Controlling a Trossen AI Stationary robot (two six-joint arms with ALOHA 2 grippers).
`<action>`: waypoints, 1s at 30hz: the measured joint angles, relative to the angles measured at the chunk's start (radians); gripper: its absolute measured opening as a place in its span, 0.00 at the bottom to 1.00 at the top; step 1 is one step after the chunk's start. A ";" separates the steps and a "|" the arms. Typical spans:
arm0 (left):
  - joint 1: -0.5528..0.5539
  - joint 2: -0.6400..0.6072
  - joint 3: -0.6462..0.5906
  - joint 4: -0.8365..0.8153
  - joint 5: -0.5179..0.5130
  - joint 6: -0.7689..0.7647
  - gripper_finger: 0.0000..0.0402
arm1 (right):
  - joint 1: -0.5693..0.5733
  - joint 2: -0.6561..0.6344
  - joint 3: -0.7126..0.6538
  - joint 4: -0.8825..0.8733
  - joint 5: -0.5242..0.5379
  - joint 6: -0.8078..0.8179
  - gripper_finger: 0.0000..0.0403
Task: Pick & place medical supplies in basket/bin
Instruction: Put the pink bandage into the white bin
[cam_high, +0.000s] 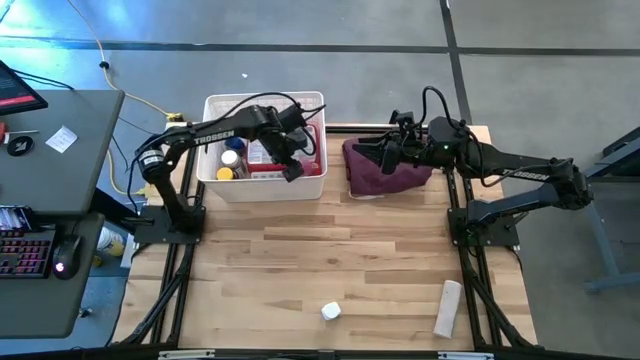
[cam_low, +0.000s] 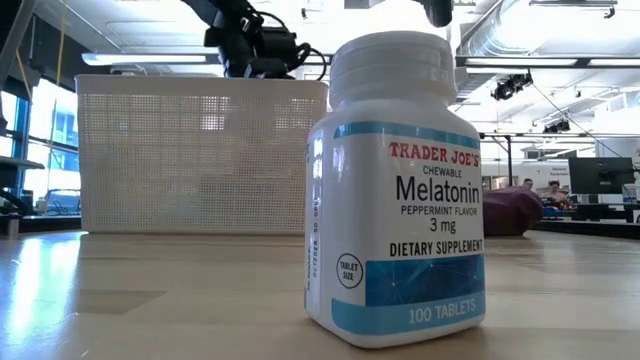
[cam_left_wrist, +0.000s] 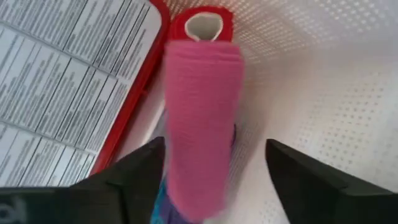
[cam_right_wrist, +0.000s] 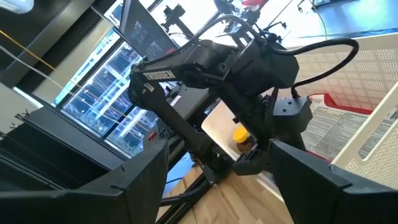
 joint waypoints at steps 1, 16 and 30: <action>0.000 0.001 0.005 -0.013 -0.001 -0.001 0.80 | 0.000 0.000 0.000 0.000 0.000 -0.001 0.66; -0.009 0.002 0.220 -0.150 -0.005 0.005 0.97 | 0.000 -0.007 0.000 -0.129 -0.109 -0.022 0.66; -0.009 0.001 0.436 -0.286 -0.160 0.026 0.85 | 0.051 -0.112 0.000 -0.675 -0.171 0.153 0.66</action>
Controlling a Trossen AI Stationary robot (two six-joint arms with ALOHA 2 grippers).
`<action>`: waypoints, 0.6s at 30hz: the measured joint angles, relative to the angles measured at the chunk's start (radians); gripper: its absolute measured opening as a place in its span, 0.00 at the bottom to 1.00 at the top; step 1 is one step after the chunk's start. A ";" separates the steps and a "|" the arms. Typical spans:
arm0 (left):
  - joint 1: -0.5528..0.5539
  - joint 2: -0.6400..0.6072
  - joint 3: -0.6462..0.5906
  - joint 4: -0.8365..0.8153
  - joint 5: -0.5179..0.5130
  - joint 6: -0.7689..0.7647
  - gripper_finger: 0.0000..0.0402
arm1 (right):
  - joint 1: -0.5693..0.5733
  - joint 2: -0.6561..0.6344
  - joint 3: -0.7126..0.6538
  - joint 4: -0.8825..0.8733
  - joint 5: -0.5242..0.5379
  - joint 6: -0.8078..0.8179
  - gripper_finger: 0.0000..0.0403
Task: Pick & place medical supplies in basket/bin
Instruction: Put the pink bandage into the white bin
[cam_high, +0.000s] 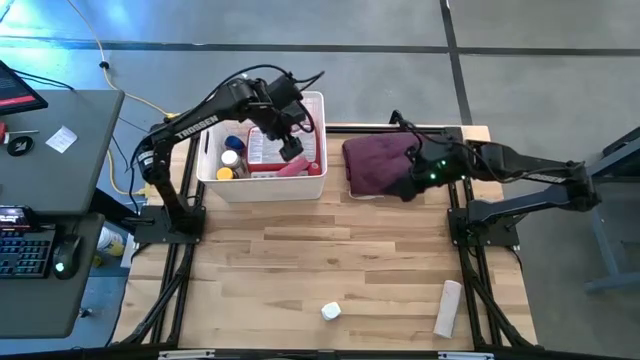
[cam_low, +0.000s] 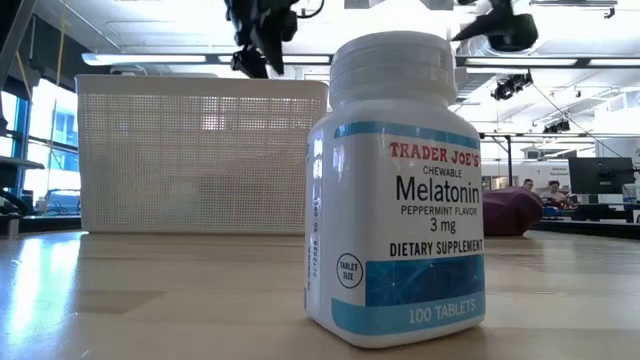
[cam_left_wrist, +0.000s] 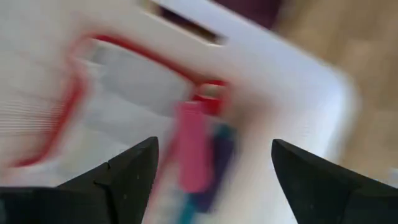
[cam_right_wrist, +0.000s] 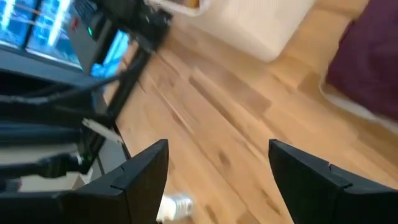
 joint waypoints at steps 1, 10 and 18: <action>0.001 0.000 -0.006 0.014 -0.067 0.017 0.84 | 0.014 -0.001 0.000 -0.015 0.004 0.005 0.66; 0.036 0.043 -0.228 0.277 -0.285 0.111 0.69 | 0.145 0.009 0.000 -0.019 0.112 0.122 0.66; 0.047 0.143 -0.307 0.285 -0.063 0.068 0.56 | 0.255 0.009 0.000 -0.020 0.189 0.228 0.66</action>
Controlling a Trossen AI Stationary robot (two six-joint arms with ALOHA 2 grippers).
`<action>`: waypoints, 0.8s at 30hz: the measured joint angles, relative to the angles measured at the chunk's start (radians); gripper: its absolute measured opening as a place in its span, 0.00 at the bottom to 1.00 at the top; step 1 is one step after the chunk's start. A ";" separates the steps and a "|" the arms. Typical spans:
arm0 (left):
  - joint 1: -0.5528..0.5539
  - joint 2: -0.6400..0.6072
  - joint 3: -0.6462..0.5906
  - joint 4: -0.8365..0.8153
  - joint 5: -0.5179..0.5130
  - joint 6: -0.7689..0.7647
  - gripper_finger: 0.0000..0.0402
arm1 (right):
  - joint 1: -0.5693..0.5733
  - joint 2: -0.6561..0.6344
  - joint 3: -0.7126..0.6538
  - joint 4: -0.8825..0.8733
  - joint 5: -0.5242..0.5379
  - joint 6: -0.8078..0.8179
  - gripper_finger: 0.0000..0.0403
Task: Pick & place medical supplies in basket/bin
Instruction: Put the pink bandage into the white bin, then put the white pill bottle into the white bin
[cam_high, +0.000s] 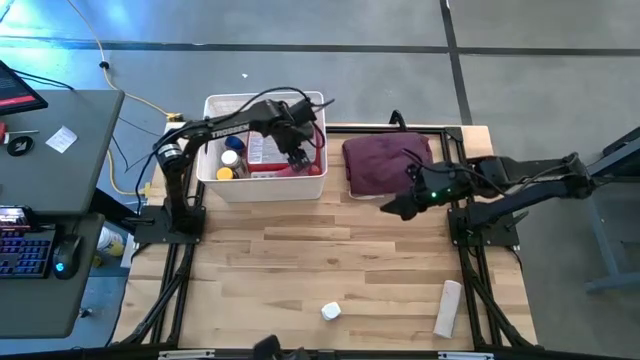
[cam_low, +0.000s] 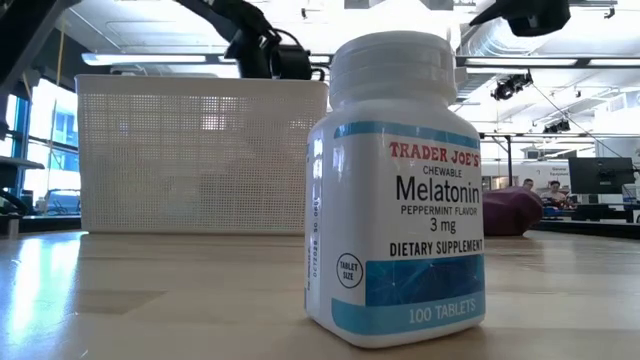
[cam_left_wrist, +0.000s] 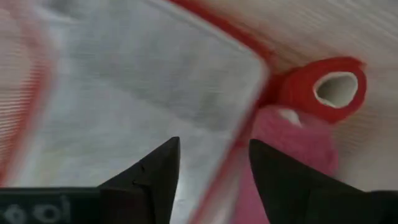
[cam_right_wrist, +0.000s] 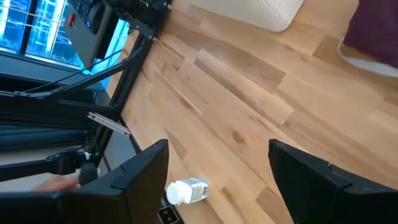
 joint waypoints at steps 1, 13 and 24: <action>0.000 0.008 0.000 0.000 0.045 0.006 0.55 | 0.009 0.000 0.000 0.000 0.004 0.006 0.66; -0.023 0.004 0.036 -0.091 0.084 0.019 0.44 | 0.031 0.000 0.000 -0.015 0.013 0.024 0.66; -0.014 0.003 0.367 -0.283 0.053 0.014 0.38 | 0.072 0.000 0.000 -0.271 -0.240 0.190 0.66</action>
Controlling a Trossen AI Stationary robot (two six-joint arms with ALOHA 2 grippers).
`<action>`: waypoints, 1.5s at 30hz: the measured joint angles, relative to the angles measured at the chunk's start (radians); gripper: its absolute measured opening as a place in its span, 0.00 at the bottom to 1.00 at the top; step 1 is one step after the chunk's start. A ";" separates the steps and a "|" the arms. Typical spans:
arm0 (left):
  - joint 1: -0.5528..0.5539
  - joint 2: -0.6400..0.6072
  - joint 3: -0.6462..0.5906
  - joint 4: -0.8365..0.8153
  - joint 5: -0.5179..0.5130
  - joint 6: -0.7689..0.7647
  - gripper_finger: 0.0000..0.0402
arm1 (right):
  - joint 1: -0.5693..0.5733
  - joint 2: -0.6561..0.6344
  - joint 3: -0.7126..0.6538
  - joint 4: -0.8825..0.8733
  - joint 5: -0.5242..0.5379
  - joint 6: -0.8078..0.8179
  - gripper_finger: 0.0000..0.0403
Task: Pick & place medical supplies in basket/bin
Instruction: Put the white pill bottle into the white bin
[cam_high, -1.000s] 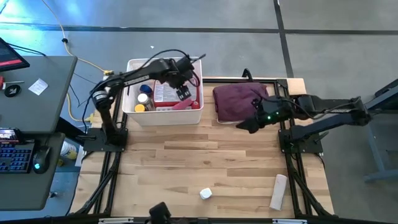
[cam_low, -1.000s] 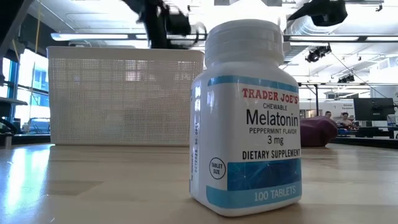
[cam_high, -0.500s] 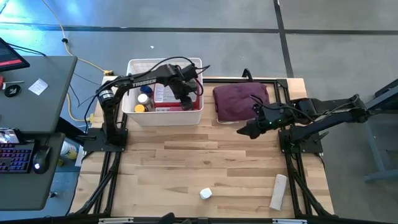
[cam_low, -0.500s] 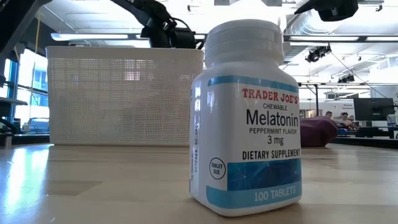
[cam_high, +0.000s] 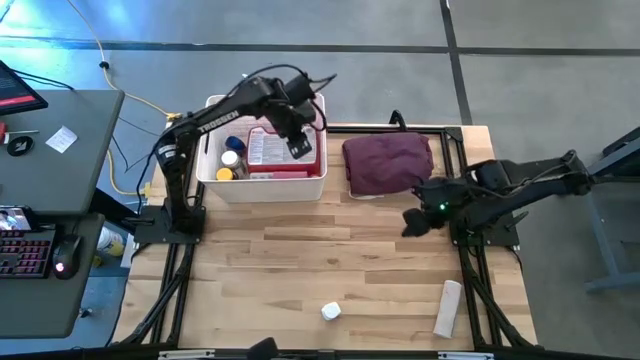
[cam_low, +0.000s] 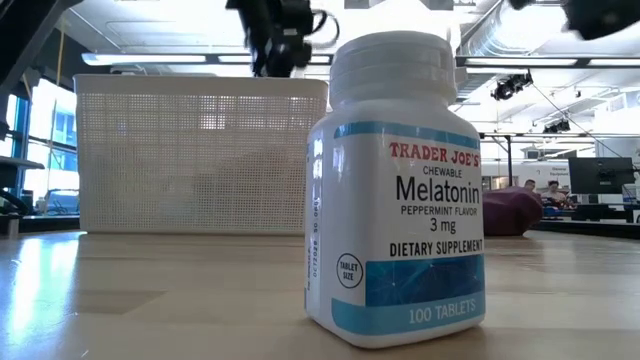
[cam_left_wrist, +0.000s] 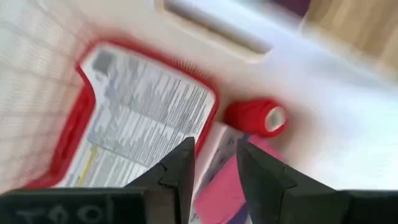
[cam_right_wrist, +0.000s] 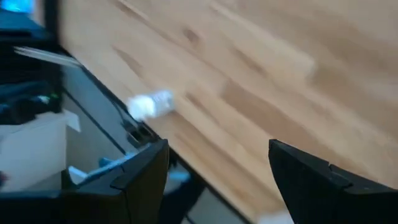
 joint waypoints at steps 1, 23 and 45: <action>0.000 0.000 0.038 -0.011 0.000 -0.005 0.37 | 0.016 0.000 0.000 -0.025 -0.014 0.036 0.66; -0.259 -0.067 0.358 -0.232 0.350 0.059 0.32 | 0.371 0.137 -0.090 0.104 -0.048 0.508 0.66; -0.795 0.029 0.356 -0.098 -0.158 -0.536 0.86 | 0.627 0.275 -0.090 0.152 -0.036 0.357 0.66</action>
